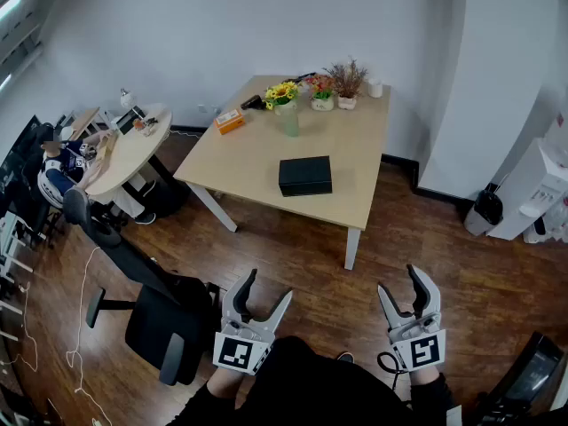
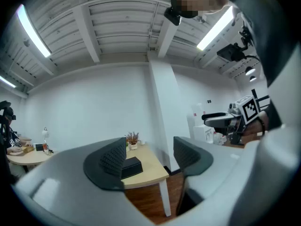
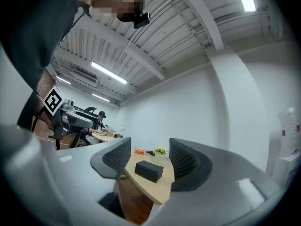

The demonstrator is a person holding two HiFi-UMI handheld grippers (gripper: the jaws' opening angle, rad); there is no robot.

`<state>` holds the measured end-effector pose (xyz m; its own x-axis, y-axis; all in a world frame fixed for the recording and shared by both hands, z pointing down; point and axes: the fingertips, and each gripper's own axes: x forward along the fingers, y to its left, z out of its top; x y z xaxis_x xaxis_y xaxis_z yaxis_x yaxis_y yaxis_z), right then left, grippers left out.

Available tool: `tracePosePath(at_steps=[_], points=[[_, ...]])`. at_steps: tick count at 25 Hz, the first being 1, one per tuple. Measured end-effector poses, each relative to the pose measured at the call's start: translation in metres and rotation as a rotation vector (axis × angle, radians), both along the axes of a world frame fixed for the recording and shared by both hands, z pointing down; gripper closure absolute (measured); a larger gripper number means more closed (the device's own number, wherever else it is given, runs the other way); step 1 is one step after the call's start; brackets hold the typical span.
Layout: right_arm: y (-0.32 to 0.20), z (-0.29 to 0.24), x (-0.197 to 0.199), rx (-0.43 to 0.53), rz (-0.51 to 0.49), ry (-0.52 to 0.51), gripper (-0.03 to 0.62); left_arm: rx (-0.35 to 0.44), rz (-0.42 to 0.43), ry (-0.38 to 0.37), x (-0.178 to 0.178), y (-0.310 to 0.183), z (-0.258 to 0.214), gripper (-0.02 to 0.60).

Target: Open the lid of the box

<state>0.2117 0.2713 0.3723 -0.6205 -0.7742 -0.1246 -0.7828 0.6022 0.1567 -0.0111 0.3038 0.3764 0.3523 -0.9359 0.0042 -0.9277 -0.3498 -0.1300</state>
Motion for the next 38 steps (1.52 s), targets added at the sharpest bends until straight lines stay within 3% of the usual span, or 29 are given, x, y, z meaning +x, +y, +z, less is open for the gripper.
tracePosePath(at_steps=[7, 15, 18, 21, 25, 30, 35, 38], points=[[-0.076, 0.029, -0.016, -0.064, -0.002, 0.038, 0.390, -0.042, -0.003, -0.068, -0.028, -0.077, 0.031, 0.281], [-0.214, 0.063, -0.087, -0.147, 0.012, 0.187, 0.413, -0.142, 0.138, -0.127, -0.079, -0.248, 0.085, 0.282], [-0.270, 0.069, -0.109, -0.166, 0.050, 0.220, 0.419, -0.179, 0.182, -0.103, -0.096, -0.310, 0.108, 0.284], [-0.318, 0.099, -0.122, -0.250, 0.081, 0.206, 0.419, -0.262, 0.189, -0.051, -0.119, -0.358, 0.154, 0.288], [-0.350, 0.148, -0.135, -0.363, 0.061, 0.228, 0.405, -0.379, 0.215, -0.031, -0.130, -0.376, 0.209, 0.287], [-0.387, 0.220, -0.153, -0.472, -0.035, 0.331, 0.331, -0.474, 0.222, -0.067, -0.128, -0.399, 0.248, 0.259], [-0.415, 0.275, -0.160, -0.532, -0.122, 0.455, 0.310, -0.569, 0.206, -0.087, -0.121, -0.424, 0.277, 0.261], [-0.426, 0.288, -0.167, -0.533, -0.184, 0.499, 0.310, -0.630, 0.226, -0.136, -0.113, -0.433, 0.296, 0.261]])
